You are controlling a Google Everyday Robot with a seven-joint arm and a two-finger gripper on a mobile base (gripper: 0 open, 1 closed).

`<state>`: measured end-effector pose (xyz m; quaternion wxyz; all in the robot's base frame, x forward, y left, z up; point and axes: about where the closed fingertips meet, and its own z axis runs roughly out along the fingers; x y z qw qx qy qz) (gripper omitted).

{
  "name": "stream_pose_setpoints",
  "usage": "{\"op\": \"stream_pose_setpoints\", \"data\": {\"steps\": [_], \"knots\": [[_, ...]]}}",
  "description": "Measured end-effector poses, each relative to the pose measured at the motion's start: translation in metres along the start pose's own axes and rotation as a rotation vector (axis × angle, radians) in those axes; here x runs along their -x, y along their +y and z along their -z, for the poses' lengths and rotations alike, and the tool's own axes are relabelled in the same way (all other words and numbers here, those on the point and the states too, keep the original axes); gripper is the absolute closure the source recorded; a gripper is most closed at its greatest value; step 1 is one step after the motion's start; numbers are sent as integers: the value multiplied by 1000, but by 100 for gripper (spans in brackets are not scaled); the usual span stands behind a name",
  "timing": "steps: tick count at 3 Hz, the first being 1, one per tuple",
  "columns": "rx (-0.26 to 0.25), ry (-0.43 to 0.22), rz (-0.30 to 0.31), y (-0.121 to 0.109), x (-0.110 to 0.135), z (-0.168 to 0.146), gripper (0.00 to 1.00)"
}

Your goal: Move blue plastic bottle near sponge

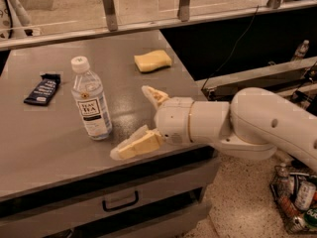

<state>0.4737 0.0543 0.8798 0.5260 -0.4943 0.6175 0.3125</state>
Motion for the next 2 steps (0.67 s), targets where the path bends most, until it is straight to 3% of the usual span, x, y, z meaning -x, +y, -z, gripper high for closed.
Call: {"op": "stream_pose_setpoints", "data": {"steps": [2], "knots": [[-2, -31, -82, 3, -3, -55, 0]]}}
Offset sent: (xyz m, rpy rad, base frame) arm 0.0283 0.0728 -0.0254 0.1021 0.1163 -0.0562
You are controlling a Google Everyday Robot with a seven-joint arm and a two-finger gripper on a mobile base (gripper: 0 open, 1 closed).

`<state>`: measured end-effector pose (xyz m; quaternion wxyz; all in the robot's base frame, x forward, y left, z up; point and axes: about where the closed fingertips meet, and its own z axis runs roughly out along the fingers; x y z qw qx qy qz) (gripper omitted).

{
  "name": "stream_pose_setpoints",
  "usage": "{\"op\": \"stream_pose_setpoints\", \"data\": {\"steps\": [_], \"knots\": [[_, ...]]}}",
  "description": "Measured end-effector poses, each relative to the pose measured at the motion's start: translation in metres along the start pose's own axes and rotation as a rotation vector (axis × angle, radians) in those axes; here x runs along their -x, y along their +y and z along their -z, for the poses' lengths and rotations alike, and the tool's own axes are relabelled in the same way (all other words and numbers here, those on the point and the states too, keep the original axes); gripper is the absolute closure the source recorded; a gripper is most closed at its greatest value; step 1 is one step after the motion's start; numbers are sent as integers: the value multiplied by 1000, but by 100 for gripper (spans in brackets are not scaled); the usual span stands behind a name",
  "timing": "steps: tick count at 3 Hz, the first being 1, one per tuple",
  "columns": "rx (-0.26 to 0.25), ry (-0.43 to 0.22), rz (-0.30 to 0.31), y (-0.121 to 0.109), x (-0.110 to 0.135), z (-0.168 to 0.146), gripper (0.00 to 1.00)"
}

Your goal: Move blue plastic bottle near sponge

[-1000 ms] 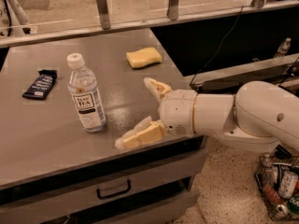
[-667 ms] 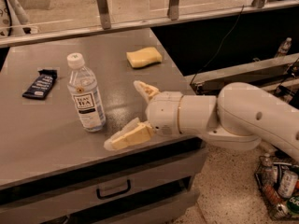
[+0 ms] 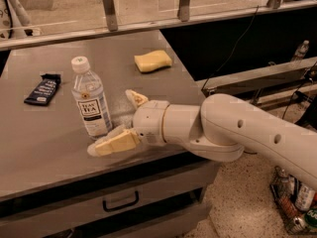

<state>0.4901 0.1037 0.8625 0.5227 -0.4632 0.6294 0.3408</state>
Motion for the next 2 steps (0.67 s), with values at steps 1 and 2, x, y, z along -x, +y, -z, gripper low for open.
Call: {"op": "stream_pose_setpoints", "data": {"steps": [1, 2], "knots": [[7, -14, -12, 3, 6, -14, 0], [45, -54, 19, 12, 12, -21, 0]]}}
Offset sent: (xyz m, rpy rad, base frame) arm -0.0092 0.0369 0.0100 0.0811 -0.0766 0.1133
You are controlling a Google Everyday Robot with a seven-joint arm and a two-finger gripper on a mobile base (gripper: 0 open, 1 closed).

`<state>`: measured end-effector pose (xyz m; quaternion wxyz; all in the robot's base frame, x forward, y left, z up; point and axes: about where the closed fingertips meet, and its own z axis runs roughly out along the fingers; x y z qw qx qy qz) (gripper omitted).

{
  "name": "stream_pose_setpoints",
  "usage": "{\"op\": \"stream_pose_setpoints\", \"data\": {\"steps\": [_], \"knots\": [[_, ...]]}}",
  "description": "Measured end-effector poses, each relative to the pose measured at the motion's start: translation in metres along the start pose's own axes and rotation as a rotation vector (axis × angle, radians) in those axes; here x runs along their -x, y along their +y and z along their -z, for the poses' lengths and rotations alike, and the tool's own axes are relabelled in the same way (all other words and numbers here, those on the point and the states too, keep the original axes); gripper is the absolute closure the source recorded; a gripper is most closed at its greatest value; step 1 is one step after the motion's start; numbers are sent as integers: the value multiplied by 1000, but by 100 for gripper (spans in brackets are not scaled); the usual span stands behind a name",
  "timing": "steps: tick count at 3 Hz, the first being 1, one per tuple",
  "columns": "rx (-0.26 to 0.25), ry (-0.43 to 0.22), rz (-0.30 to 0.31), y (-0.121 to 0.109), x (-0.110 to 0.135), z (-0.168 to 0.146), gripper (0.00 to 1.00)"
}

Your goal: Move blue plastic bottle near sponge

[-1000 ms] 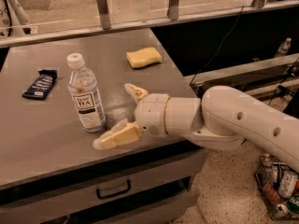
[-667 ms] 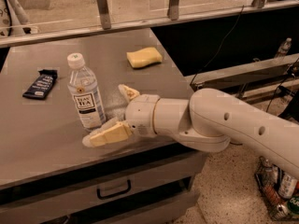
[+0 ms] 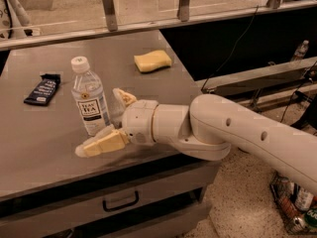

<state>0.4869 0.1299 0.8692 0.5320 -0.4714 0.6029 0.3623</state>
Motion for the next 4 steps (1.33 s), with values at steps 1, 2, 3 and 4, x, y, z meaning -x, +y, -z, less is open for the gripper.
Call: {"op": "stream_pose_setpoints", "data": {"steps": [1, 2, 3, 4], "knots": [[32, -34, 45, 8, 9, -4, 18], [50, -47, 71, 15, 15, -3, 41], [64, -50, 83, 19, 19, -1, 64], [52, -57, 83, 18, 22, 3, 88]]}}
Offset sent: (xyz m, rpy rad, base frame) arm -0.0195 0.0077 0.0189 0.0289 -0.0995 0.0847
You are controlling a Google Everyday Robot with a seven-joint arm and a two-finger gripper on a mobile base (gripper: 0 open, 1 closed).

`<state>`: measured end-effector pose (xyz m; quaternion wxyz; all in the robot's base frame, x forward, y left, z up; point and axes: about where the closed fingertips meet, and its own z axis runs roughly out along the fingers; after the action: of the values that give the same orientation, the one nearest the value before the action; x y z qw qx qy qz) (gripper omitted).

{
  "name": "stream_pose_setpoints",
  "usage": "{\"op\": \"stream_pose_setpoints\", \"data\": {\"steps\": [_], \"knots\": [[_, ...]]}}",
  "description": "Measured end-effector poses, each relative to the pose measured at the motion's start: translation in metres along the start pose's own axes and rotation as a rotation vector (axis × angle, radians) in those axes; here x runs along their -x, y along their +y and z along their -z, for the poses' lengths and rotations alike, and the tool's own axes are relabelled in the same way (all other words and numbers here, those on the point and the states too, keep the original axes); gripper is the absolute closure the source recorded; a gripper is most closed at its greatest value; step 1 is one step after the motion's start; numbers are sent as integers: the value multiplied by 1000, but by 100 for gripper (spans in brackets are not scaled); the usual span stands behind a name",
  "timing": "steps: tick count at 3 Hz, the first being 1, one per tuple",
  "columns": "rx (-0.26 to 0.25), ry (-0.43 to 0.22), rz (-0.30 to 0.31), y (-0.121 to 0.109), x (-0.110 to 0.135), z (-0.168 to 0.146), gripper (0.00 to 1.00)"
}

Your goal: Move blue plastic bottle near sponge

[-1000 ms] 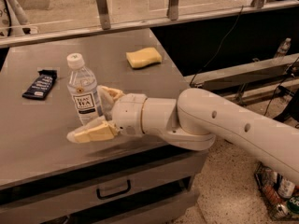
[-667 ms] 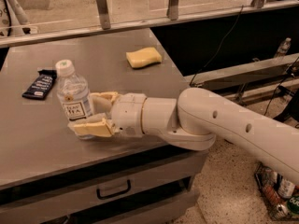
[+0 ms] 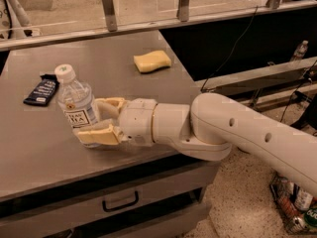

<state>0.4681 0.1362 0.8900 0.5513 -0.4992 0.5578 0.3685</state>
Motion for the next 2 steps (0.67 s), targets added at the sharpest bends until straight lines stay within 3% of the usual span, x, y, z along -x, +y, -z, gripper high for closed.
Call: {"op": "stream_pose_setpoints", "data": {"steps": [1, 2], "knots": [[-96, 33, -15, -15, 1, 22, 100], [-233, 109, -34, -36, -11, 58, 100]]}}
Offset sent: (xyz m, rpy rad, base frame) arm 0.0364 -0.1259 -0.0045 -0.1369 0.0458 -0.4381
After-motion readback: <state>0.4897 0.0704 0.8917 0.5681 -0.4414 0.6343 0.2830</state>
